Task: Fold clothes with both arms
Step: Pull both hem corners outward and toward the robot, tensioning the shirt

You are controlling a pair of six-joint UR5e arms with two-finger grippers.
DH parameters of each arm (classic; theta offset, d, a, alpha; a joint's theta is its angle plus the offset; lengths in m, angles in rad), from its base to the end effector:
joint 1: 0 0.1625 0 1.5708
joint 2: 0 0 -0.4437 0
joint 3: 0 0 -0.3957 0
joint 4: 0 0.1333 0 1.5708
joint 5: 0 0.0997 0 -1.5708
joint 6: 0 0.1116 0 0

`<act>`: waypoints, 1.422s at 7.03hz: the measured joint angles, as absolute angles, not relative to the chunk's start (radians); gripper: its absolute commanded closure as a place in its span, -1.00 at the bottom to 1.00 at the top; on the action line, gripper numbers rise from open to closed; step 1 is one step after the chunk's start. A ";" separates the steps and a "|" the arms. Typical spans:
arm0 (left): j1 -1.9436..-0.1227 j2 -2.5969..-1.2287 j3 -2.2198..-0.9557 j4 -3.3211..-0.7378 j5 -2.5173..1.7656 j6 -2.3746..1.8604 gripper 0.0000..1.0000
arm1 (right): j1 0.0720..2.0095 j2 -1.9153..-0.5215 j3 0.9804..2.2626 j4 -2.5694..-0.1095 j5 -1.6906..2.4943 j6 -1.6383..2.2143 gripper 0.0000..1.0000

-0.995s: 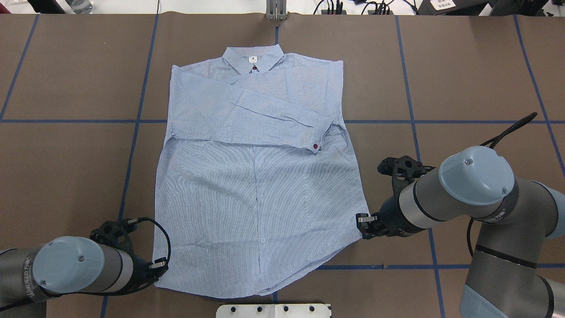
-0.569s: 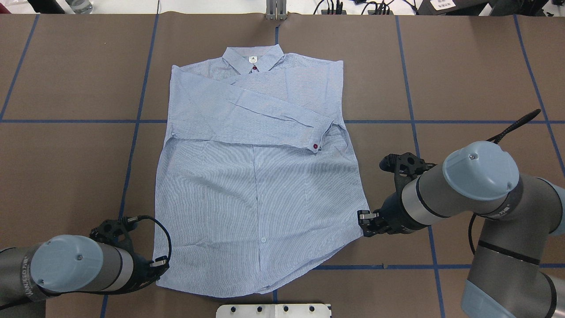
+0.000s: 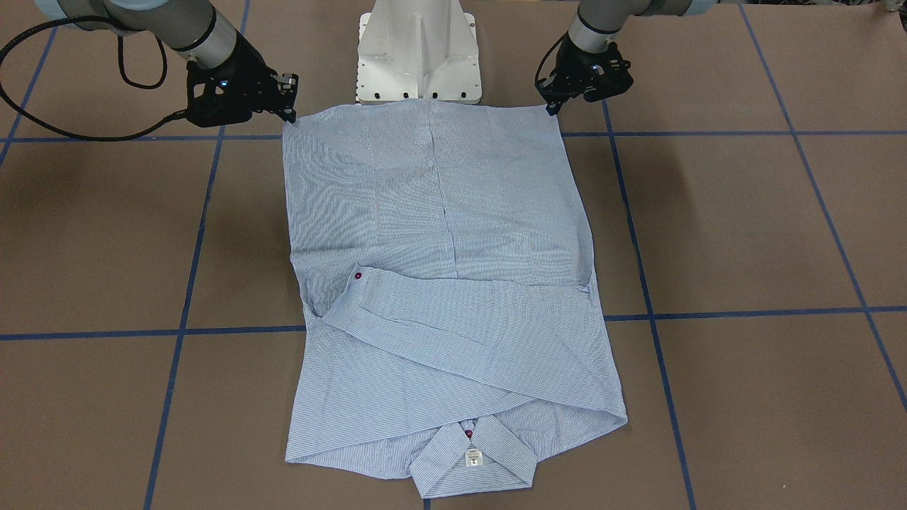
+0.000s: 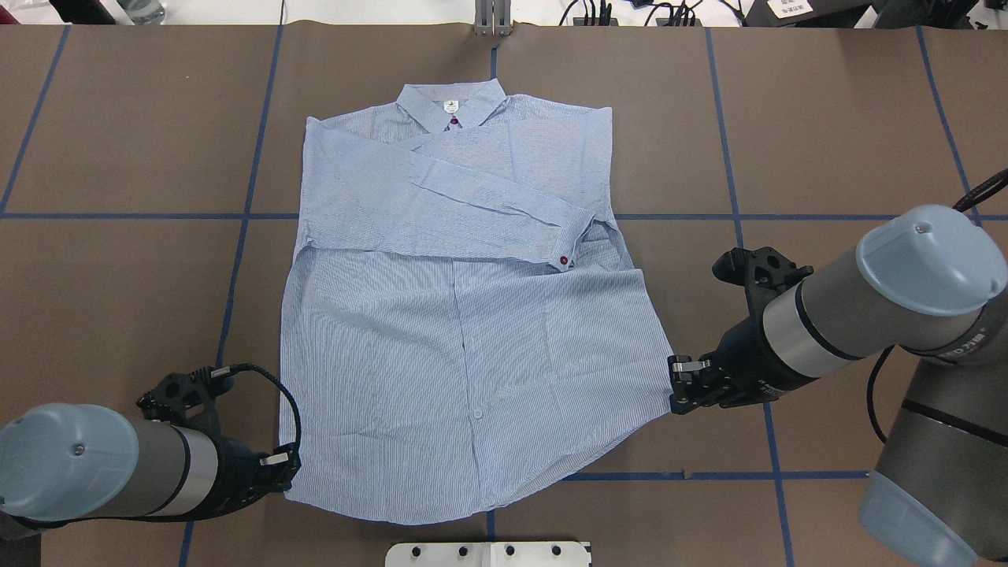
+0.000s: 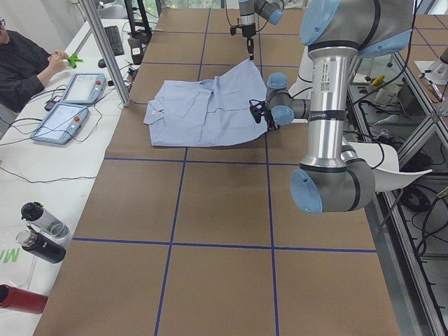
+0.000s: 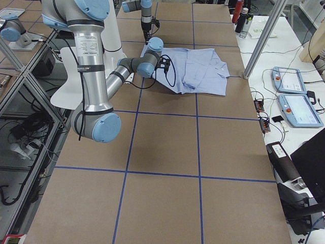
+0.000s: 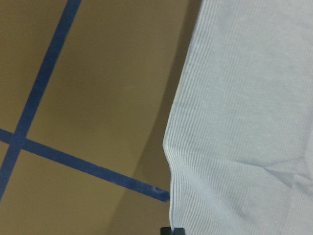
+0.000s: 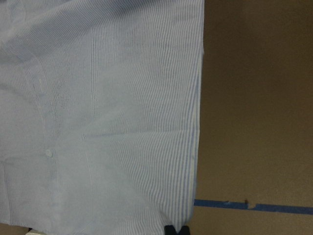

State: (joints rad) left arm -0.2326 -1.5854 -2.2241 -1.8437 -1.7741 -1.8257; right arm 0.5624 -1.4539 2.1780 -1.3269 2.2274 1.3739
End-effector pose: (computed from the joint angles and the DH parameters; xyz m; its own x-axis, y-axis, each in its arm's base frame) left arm 0.4262 -0.2148 0.3449 0.5379 -0.3812 -0.7519 0.2094 0.9244 -0.3188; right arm -0.3692 -0.3098 0.3090 0.4698 0.1129 0.8755 0.0968 0.9792 -0.1782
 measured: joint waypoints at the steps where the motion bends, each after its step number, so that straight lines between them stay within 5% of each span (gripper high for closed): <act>1: -0.236 -1.585 -2.239 -1.831 -1.779 -1.821 1.00 | 0.563 -1.468 2.192 -1.327 2.237 1.374 1.00; 10: -0.364 -1.551 -2.236 -1.821 -1.837 -1.810 1.00 | 0.591 -1.465 2.149 -1.325 2.239 1.373 1.00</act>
